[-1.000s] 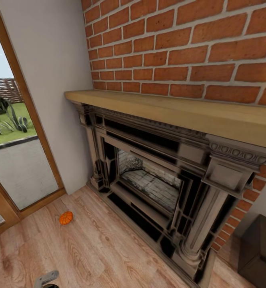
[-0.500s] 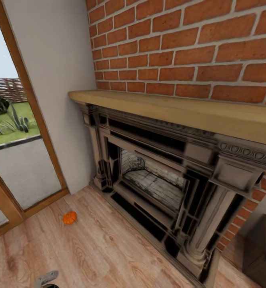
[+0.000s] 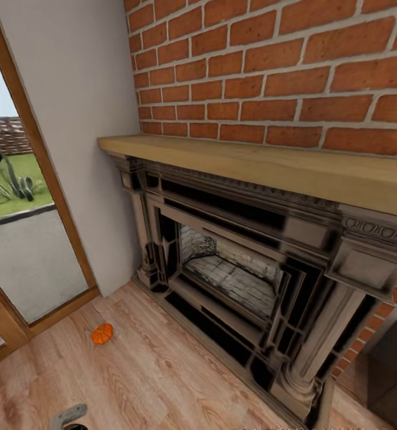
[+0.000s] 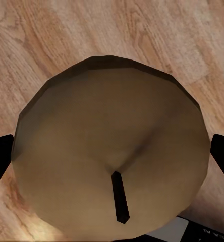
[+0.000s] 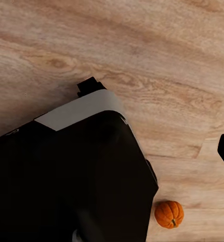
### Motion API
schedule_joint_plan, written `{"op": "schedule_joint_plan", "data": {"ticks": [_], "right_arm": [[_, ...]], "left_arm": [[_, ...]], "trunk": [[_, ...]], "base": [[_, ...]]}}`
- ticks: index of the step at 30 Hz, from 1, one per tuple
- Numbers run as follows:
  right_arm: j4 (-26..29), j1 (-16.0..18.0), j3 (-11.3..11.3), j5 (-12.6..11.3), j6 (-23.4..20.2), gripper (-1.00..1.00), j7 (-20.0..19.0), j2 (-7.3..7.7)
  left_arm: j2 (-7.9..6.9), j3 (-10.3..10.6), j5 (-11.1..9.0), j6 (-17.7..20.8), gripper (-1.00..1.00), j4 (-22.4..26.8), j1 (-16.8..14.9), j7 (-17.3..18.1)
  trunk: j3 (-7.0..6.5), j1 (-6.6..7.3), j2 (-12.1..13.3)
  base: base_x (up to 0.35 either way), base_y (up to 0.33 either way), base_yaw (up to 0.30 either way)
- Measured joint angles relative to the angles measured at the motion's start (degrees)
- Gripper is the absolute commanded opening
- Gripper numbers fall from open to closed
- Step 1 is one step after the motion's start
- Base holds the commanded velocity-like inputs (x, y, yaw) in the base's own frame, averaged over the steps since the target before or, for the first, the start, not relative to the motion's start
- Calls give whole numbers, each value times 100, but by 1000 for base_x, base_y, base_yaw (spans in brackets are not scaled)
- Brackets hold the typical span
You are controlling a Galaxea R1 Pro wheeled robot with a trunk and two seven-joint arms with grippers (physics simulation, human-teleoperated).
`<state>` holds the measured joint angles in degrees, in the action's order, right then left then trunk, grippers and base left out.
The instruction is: Place each of the two pumpkins and all three candles from the living room inside a cabinet in the living room (use any cabinet), then make sure every cabinet is closed, and position the cauldron so it is next to a table in the living room.
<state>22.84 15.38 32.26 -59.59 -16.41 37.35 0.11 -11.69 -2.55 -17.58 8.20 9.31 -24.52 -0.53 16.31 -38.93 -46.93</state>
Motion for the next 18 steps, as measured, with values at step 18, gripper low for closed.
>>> {"op": "schedule_joint_plan", "data": {"ticks": [18], "right_arm": [[-7,0,-1,10,-3,100,-330,6]], "left_arm": [[-2,0,-1,-3,-100,0,0,1]], "trunk": [[-11,0,0]], "base": [[-58,75,-229]]}}
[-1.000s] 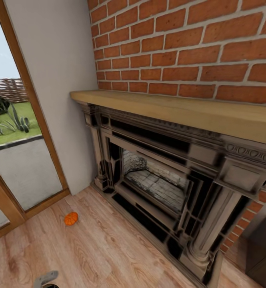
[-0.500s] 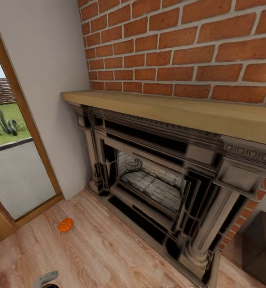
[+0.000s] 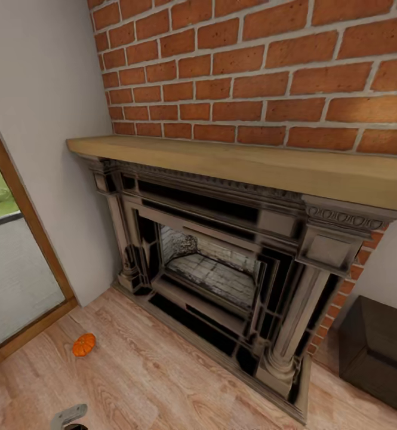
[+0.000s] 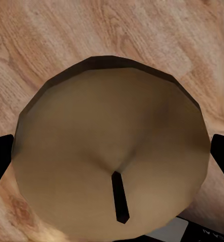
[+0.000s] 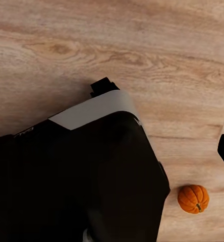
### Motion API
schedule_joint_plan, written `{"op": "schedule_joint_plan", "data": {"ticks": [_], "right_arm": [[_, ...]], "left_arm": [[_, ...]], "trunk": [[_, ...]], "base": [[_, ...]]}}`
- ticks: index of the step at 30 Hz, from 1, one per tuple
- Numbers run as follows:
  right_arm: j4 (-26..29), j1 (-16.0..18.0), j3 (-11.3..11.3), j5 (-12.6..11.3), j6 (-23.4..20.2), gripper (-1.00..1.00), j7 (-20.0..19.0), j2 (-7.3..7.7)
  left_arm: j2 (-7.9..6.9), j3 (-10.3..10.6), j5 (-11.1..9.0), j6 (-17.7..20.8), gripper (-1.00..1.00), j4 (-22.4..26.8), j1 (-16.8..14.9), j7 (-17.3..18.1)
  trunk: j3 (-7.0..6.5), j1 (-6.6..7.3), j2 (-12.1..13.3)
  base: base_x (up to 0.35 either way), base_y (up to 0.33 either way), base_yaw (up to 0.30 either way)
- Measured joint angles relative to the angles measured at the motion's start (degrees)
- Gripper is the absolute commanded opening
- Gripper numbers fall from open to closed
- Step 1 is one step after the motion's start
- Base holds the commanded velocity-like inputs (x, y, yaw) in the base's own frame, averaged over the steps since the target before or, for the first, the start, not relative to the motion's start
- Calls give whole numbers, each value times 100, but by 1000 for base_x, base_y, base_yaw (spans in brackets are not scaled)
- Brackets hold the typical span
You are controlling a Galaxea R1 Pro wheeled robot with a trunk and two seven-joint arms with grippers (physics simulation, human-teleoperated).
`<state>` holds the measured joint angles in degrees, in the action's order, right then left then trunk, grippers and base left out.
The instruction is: Place each of the two pumpkins and all three candles from the living room inside a cabinet in the living room (use any cabinet), then make sure every cabinet is closed, and position the cauldron so it is next to a table in the living room.
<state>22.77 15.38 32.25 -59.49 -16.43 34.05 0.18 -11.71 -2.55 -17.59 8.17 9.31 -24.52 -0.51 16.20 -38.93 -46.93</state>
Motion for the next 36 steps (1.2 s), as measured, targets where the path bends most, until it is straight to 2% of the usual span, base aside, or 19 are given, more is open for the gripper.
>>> {"op": "schedule_joint_plan", "data": {"ticks": [22,23,25,28,31,36], "right_arm": [[0,0,0,1,8,100,-38,51],[-3,0,-1,-2,8,100,-114,63],[-7,0,-39,-4,94,100,-625,82],[-12,0,-99,-9,303,100,-1050,80],[-17,0,-198,-16,382,100,-1203,103],[-29,0,-536,-11,394,100,-1243,120]], "left_arm": [[11,1,0,0,-100,-1,0,-6],[11,4,1,0,-100,-1,0,-8],[48,3,-13,6,-100,-1,1,-2],[83,4,-6,8,-100,-1,1,2],[89,3,1,9,-100,-1,0,16],[109,6,0,2,-100,-3,0,26]], "trunk": [[-47,0,0],[-49,0,0],[-50,0,0],[-51,0,0],[-51,0,0],[-51,0,0]], "base": [[0,0,-279],[0,0,-279],[0,0,-279],[0,0,-280],[0,0,-280],[0,0,-280]]}}
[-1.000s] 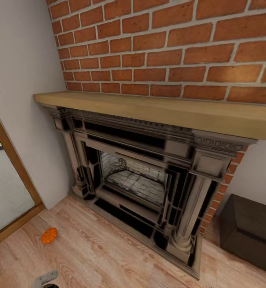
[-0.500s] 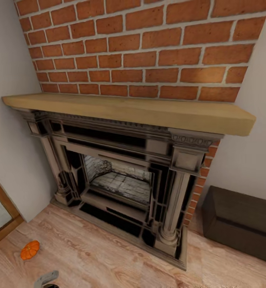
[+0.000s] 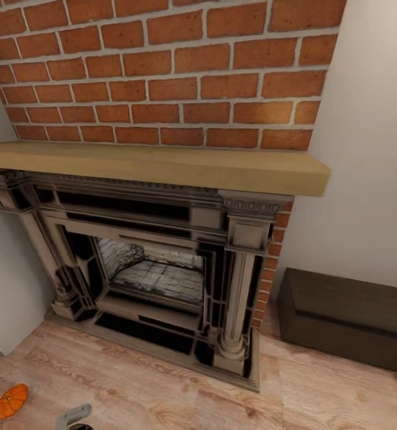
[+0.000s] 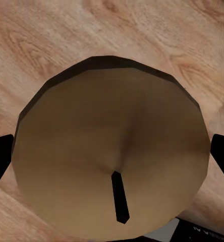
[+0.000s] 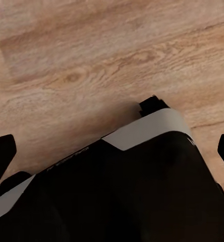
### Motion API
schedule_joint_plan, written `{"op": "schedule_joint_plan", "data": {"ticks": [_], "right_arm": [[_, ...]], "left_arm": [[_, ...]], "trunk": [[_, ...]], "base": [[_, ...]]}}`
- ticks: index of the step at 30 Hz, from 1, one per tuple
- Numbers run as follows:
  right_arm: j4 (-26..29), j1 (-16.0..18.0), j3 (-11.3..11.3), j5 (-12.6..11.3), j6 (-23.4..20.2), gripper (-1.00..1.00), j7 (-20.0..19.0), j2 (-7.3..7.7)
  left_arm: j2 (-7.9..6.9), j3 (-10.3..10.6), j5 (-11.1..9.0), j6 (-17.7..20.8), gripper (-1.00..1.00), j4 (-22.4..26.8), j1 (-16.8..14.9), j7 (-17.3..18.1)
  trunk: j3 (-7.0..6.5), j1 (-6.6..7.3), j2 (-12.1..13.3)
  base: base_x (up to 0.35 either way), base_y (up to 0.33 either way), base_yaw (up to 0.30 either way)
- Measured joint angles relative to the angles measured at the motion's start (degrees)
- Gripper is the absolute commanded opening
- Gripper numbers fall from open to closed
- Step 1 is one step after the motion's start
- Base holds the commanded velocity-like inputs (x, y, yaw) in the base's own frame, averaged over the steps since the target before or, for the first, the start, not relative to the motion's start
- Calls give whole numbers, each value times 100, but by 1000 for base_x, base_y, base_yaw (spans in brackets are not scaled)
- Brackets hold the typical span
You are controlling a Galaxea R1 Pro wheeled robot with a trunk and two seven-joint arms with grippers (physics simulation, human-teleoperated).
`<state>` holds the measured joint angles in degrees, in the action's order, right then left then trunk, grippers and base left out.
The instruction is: Place each of the two pumpkins and all three candles from the living room inside a cabinet in the living room (use any cabinet), then make sure every cabinet is closed, and position the cauldron so it is next to a table in the living room.
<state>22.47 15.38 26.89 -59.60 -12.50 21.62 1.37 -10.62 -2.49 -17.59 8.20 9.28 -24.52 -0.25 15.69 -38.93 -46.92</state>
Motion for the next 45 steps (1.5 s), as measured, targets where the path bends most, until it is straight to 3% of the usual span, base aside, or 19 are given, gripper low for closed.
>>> {"op": "schedule_joint_plan", "data": {"ticks": [6,29,45], "right_arm": [[-134,0,-81,-7,4,100,-20,95],[-151,0,-77,15,43,100,-41,80],[-297,0,-45,14,830,100,-44,55]], "left_arm": [[60,3,1,-2,-100,-6,15,32],[132,3,15,6,-100,-5,35,8],[130,3,18,6,-100,-5,35,-21]], "trunk": [[0,0,0],[0,0,0],[0,0,0]], "base": [[0,0,-280],[0,0,-284],[28,0,-285]]}}
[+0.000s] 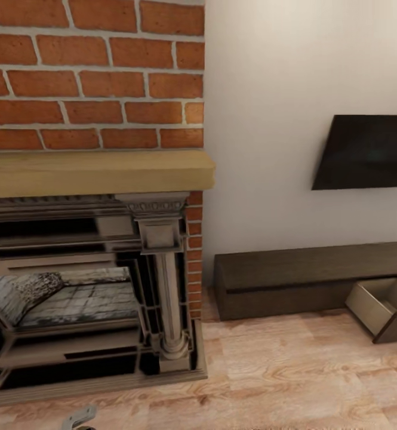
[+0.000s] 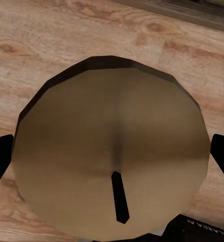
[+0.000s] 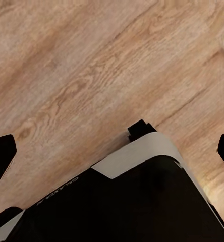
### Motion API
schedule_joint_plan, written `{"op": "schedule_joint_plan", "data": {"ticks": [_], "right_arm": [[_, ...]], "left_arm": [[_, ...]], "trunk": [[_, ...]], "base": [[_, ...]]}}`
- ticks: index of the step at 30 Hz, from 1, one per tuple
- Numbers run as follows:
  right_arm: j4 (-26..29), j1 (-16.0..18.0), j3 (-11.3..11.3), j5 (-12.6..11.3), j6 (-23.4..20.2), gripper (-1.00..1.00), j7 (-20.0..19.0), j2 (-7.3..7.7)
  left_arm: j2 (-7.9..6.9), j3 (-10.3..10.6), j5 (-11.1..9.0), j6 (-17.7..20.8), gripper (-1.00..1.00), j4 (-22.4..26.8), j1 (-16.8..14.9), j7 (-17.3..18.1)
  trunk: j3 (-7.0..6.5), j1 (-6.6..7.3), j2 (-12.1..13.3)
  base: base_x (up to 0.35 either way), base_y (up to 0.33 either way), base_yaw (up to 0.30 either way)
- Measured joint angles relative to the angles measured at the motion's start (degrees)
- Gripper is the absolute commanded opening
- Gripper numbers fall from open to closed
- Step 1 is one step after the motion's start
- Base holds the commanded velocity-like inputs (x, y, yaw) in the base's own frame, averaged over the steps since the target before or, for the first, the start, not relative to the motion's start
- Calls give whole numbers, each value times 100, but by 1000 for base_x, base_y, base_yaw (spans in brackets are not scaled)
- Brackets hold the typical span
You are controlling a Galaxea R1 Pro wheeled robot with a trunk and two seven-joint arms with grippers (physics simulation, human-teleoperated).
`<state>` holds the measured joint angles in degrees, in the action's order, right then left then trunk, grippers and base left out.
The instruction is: Place each of the two pumpkins and all three candles from the living room inside a cabinet in the living room (use any cabinet), then make sure every cabinet is closed, and position the cauldron so it is next to a table in the living room.
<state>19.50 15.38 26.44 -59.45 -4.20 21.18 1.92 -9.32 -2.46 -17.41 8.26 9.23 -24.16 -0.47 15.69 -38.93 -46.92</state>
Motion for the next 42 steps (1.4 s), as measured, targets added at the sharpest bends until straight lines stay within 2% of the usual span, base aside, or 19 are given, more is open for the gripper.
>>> {"op": "schedule_joint_plan", "data": {"ticks": [6,27,33,42], "right_arm": [[-201,0,-3,-22,106,100,0,-5],[-236,0,-7,-22,120,100,0,-7],[-236,0,-7,-23,120,100,0,-8],[-236,0,-7,-22,118,100,0,0]], "left_arm": [[0,0,-3,0,-100,-1,0,-7],[-41,-3,-1,-24,-100,-1,0,-13],[-44,-1,-17,-342,-100,-55,1,-7],[-37,0,-10,-402,-100,-115,1,-6]], "trunk": [[0,0,0],[0,0,0],[0,0,0],[0,0,0]], "base": [[2,0,-285],[7,6,-285],[222,88,-285],[50,10,-285]]}}
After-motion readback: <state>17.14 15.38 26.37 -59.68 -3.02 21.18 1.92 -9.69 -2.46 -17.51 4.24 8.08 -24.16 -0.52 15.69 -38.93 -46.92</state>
